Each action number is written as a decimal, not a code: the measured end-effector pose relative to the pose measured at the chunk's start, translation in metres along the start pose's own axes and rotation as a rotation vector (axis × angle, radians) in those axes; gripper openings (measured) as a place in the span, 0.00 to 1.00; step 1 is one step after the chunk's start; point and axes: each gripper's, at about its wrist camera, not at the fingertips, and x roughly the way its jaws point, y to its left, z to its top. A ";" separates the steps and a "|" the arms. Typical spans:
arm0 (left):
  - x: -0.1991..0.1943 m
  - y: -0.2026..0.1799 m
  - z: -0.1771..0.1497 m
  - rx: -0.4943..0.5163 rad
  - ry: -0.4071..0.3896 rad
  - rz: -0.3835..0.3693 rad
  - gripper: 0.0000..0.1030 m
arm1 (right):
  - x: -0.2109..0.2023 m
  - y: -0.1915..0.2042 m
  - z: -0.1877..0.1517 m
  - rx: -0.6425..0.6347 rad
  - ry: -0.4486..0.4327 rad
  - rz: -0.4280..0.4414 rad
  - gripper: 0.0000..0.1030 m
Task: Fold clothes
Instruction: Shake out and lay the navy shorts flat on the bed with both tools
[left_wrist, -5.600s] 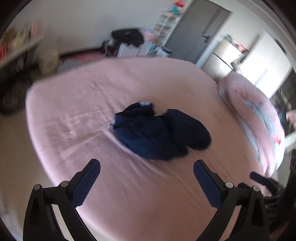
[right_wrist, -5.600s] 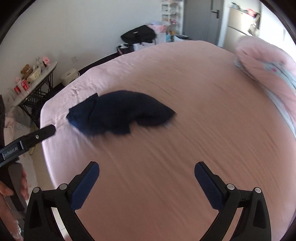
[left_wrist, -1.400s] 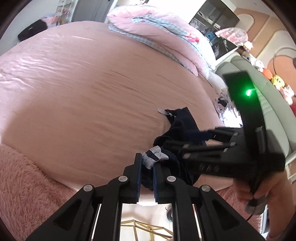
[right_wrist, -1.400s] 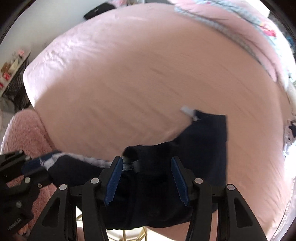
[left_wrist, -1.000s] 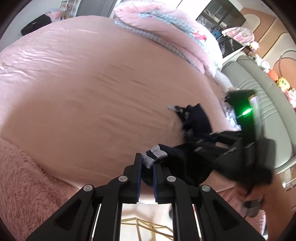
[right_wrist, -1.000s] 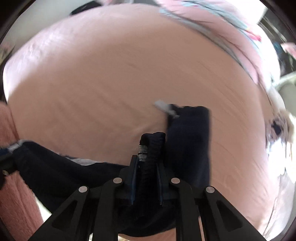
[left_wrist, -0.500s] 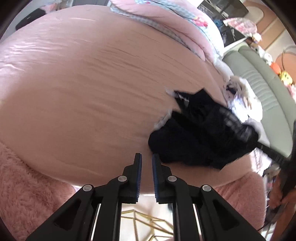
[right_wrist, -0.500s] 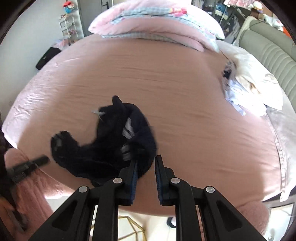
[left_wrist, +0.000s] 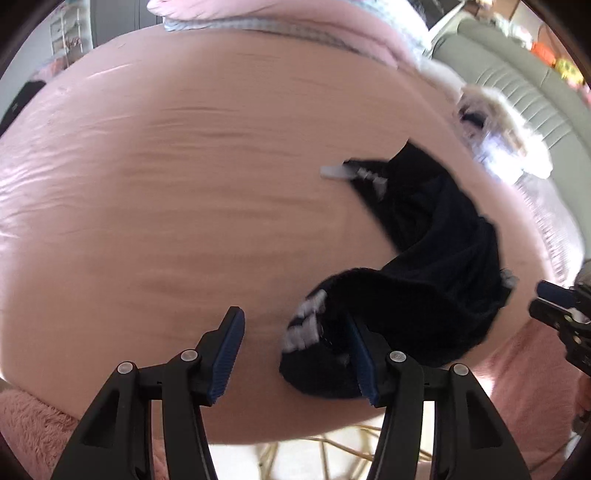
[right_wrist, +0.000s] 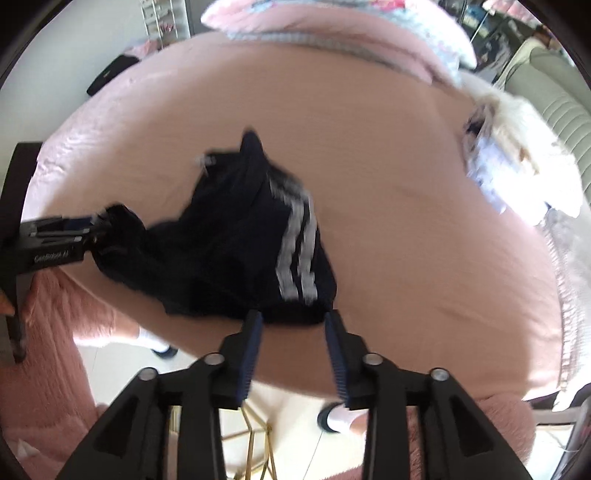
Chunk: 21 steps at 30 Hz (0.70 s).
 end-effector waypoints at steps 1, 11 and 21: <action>0.002 -0.002 -0.001 0.007 -0.010 0.001 0.50 | 0.006 -0.002 -0.003 0.025 0.020 -0.003 0.36; 0.001 0.007 -0.017 -0.005 -0.102 -0.116 0.22 | 0.026 0.021 -0.005 0.127 0.057 0.054 0.33; -0.108 0.015 0.021 -0.050 -0.351 -0.169 0.06 | -0.114 0.051 0.033 0.190 -0.320 -0.047 0.03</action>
